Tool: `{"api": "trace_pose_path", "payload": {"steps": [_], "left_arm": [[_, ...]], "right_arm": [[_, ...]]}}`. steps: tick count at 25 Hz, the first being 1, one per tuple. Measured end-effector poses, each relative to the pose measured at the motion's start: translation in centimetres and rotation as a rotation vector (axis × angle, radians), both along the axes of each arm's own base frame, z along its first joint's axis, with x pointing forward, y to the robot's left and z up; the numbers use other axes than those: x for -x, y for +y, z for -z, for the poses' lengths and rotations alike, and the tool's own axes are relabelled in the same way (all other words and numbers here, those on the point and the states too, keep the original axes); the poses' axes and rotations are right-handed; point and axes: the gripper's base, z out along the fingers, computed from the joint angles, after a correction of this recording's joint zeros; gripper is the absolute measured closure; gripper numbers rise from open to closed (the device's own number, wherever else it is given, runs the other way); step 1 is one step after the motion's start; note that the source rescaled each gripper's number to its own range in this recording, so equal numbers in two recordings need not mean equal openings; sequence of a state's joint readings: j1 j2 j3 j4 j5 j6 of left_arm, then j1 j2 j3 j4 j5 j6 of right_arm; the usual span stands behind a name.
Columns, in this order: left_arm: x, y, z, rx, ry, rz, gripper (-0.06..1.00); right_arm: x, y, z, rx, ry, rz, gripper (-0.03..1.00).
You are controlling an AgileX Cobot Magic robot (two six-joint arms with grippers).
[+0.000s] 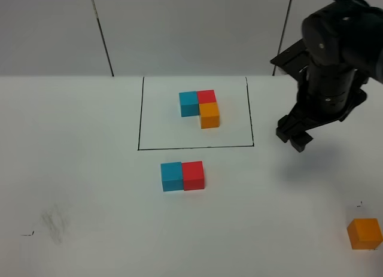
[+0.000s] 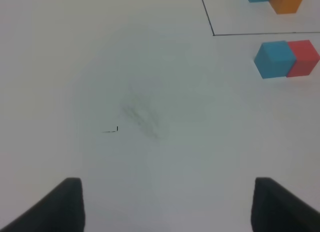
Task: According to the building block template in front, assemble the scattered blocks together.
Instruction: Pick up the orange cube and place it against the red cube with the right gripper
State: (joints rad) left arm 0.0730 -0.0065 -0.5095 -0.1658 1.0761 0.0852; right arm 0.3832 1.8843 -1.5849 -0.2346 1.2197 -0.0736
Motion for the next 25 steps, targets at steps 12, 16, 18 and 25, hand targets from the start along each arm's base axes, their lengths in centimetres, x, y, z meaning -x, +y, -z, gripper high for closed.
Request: {"api": "trace_pose_path", "payload": {"steps": [12, 16, 18, 25], "left_arm": [[0.0, 0.0, 0.0, 0.000, 0.000, 0.000, -0.06], [0.0, 0.0, 0.0, 0.000, 0.000, 0.000, -0.06], [0.0, 0.0, 0.0, 0.000, 0.000, 0.000, -0.06], [0.0, 0.0, 0.0, 0.000, 0.000, 0.000, -0.06]], "right_arm": [[6.8, -8.1, -6.6, -0.062, -0.152, 0.244, 0.27], [10.2, -9.6, -7.0, -0.076, -0.175, 0.314, 0.30], [11.7, -9.8, -6.7, -0.102, -0.202, 0.338, 0.34], [14.0, -9.8, -5.2, -0.156, -0.205, 0.350, 0.41]]}}
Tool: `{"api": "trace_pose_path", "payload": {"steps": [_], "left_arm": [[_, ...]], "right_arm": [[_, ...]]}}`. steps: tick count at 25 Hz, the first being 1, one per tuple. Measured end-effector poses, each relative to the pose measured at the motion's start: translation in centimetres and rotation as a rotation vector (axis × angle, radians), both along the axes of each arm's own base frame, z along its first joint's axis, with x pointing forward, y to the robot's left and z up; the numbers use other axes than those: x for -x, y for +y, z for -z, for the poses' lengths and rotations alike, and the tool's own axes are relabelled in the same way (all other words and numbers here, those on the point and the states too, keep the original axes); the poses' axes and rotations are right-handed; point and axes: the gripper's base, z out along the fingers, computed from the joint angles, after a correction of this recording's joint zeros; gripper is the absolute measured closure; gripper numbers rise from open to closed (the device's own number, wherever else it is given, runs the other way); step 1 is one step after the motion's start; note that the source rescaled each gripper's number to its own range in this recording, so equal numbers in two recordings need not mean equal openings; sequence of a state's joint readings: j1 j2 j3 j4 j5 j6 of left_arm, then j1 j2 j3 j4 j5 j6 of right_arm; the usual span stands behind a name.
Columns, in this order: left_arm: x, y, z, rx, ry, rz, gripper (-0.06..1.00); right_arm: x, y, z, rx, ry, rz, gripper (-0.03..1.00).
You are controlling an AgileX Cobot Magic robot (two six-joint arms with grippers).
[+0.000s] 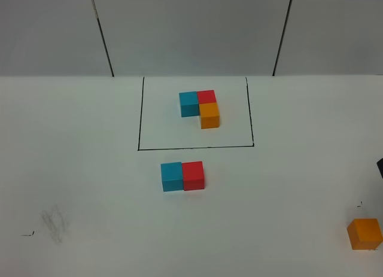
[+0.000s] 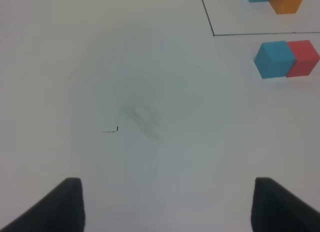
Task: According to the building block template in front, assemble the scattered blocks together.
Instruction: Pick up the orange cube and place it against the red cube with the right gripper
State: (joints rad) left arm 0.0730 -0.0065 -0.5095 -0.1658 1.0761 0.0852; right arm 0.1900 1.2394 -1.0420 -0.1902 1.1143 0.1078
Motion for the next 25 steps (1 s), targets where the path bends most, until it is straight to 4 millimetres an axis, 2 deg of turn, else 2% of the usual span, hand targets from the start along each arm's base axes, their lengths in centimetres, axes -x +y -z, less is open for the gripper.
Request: {"api": "trace_pose_path", "payload": {"steps": [12, 25], "left_arm": [[0.0, 0.0, 0.0, 0.000, 0.000, 0.000, -0.06], [0.0, 0.0, 0.0, 0.000, 0.000, 0.000, -0.06]], "right_arm": [[-0.2, 0.2, 0.7, -0.057, -0.004, 0.094, 0.41], [-2.0, 0.9, 3.6, -0.074, 0.093, 0.120, 0.41]]}}
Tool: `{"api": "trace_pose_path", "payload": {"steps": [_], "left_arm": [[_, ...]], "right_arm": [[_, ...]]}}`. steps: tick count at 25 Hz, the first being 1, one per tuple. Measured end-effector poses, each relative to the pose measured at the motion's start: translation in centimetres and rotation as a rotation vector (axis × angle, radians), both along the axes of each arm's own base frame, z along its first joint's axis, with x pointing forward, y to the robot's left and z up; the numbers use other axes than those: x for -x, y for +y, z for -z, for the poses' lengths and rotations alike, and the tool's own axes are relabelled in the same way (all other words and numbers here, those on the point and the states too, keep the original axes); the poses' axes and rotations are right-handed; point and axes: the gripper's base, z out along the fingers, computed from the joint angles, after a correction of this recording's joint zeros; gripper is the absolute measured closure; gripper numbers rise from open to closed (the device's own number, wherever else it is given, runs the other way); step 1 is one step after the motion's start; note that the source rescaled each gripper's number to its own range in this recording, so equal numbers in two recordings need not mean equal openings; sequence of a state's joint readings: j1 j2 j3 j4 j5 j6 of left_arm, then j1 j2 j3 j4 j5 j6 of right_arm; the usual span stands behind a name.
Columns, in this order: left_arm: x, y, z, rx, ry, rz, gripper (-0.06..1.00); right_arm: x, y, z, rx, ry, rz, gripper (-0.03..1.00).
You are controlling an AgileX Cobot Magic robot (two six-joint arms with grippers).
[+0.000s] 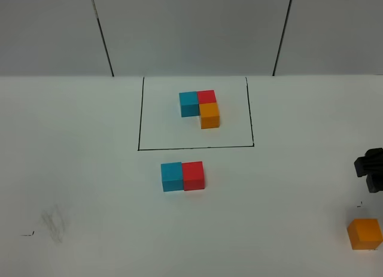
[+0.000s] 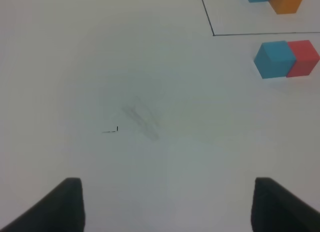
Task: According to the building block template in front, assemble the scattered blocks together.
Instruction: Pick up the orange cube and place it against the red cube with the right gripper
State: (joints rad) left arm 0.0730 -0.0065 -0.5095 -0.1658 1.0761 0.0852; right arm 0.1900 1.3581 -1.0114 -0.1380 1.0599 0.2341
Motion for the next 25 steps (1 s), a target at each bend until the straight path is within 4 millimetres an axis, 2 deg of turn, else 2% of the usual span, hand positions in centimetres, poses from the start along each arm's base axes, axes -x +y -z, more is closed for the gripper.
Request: {"api": "trace_pose_path", "payload": {"steps": [5, 11, 14, 25], "left_arm": [[0.0, 0.0, 0.0, 0.000, 0.000, 0.000, -0.06], [0.0, 0.0, 0.0, 0.000, 0.000, 0.000, -0.06], [0.0, 0.0, 0.0, 0.000, 0.000, 0.000, -0.06], [0.0, 0.0, 0.0, 0.000, 0.000, 0.000, -0.06]], "right_arm": [[0.1, -0.2, 2.9, 0.029, 0.030, -0.003, 0.41], [1.0, -1.9, 5.6, 0.041, 0.050, 0.060, 0.41], [1.2, -2.1, 6.1, 0.051, 0.069, 0.020, 0.41], [1.1, -1.9, 6.1, 0.046, 0.062, -0.079, 0.41]]}}
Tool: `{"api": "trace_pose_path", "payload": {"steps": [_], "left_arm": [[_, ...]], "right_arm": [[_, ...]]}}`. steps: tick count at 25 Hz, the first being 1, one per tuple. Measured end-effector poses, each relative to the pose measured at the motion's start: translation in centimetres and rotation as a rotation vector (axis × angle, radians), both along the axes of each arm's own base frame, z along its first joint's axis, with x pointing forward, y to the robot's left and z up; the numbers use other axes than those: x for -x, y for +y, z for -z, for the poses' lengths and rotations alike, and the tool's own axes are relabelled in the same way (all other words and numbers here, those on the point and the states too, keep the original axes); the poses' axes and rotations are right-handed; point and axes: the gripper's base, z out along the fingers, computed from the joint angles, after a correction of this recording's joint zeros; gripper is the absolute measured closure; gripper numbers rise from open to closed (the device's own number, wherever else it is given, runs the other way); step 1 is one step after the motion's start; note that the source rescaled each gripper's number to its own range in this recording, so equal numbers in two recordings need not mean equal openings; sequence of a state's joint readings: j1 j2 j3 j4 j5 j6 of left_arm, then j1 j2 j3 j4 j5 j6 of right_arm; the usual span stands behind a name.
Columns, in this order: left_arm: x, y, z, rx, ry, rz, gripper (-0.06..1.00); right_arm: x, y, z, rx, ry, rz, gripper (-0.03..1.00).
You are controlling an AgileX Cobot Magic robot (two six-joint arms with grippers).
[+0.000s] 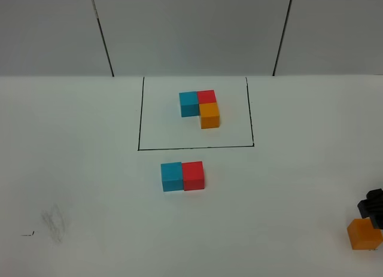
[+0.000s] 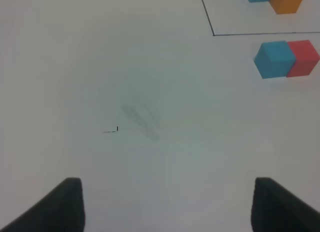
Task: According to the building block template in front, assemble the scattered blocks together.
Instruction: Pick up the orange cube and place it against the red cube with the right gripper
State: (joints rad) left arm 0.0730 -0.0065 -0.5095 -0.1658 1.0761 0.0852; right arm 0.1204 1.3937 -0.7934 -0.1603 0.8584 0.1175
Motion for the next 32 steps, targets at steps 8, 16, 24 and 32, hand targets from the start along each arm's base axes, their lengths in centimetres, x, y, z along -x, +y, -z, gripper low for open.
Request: {"api": "trace_pose_path", "payload": {"steps": [8, 16, 24, 32], "left_arm": [[0.0, 0.0, 0.0, 0.000, 0.000, 0.000, -0.06], [0.0, 0.0, 0.0, 0.000, 0.000, 0.000, -0.06], [0.0, 0.0, 0.0, 0.000, 0.000, 0.000, -0.06], [0.0, 0.0, 0.0, 0.000, 0.000, 0.000, -0.06]], "right_arm": [[0.0, 0.0, 0.0, 0.005, 0.005, -0.030, 0.42], [0.1, 0.4, 0.1, -0.045, 0.013, 0.013, 0.42], [-0.1, 0.7, 0.6, -0.086, 0.035, 0.057, 0.42], [-1.5, 1.0, 2.9, -0.092, 0.061, 0.067, 0.43]]}}
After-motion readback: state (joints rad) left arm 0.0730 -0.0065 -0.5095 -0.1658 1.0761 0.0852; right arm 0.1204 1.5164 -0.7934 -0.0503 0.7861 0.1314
